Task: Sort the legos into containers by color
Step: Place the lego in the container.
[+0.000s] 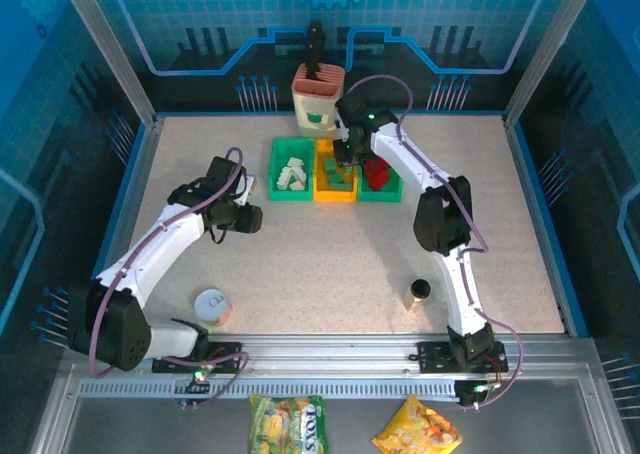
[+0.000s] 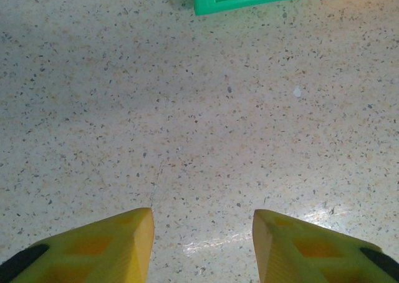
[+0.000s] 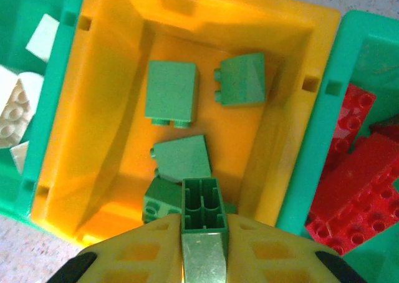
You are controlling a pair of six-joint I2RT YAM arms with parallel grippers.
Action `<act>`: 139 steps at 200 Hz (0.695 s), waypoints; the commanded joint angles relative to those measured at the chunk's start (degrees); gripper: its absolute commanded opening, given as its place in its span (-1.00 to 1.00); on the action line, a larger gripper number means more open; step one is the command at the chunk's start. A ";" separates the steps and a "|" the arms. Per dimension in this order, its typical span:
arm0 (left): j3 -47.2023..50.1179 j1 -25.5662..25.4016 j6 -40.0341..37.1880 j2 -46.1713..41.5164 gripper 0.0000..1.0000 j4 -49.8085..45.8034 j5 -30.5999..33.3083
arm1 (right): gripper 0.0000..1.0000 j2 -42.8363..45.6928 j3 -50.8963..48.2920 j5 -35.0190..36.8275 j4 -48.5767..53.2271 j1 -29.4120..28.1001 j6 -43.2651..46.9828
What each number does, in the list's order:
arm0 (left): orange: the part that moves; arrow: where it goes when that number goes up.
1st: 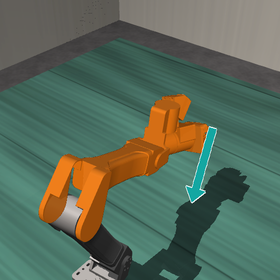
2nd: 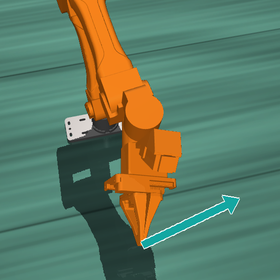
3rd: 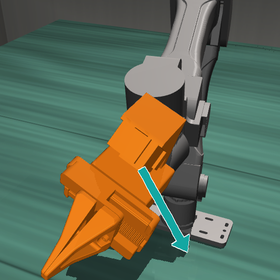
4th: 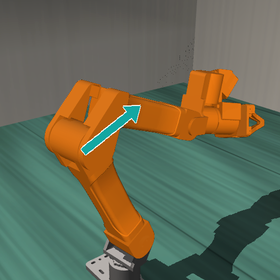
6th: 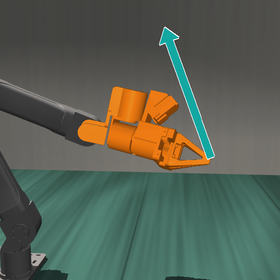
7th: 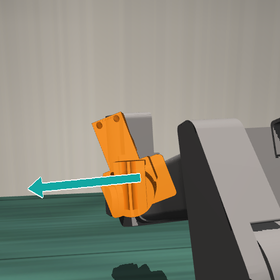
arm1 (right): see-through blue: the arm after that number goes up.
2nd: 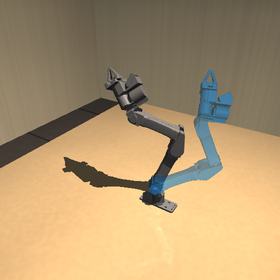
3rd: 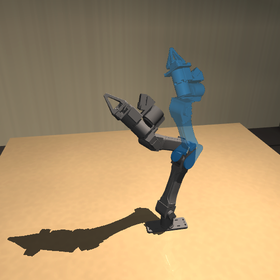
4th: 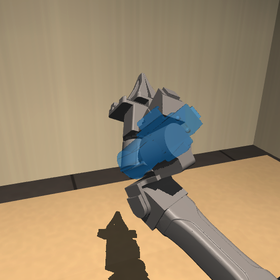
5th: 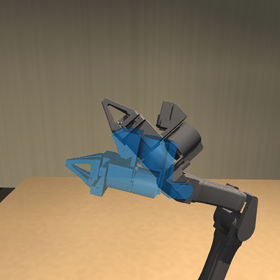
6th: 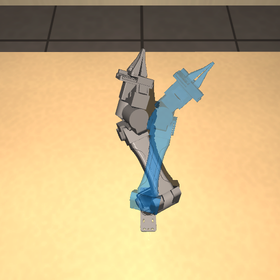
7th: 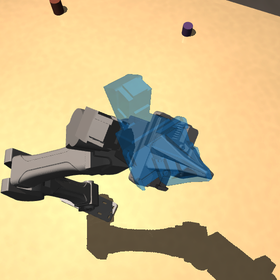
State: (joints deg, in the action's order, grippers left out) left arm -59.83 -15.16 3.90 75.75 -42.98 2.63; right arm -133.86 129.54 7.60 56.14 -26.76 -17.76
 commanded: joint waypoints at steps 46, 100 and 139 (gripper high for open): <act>0.64 0.33 -0.91 0.37 -0.06 0.86 -2.24 | -0.51 -5.50 4.45 7.82 1.18 -1.60 -1.22; 0.60 0.30 -0.83 0.46 -0.05 0.81 -2.24 | -0.37 -4.65 4.54 9.01 1.34 -2.22 -1.84; 0.26 0.30 -0.10 0.15 -0.03 0.50 -2.19 | -0.33 -2.09 4.32 8.86 1.86 -2.32 -1.83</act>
State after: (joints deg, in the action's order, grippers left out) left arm -59.83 -15.16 3.95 75.77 -42.96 1.65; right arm -138.50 132.25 15.25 56.12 -28.49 -18.65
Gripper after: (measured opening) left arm 0.474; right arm 0.331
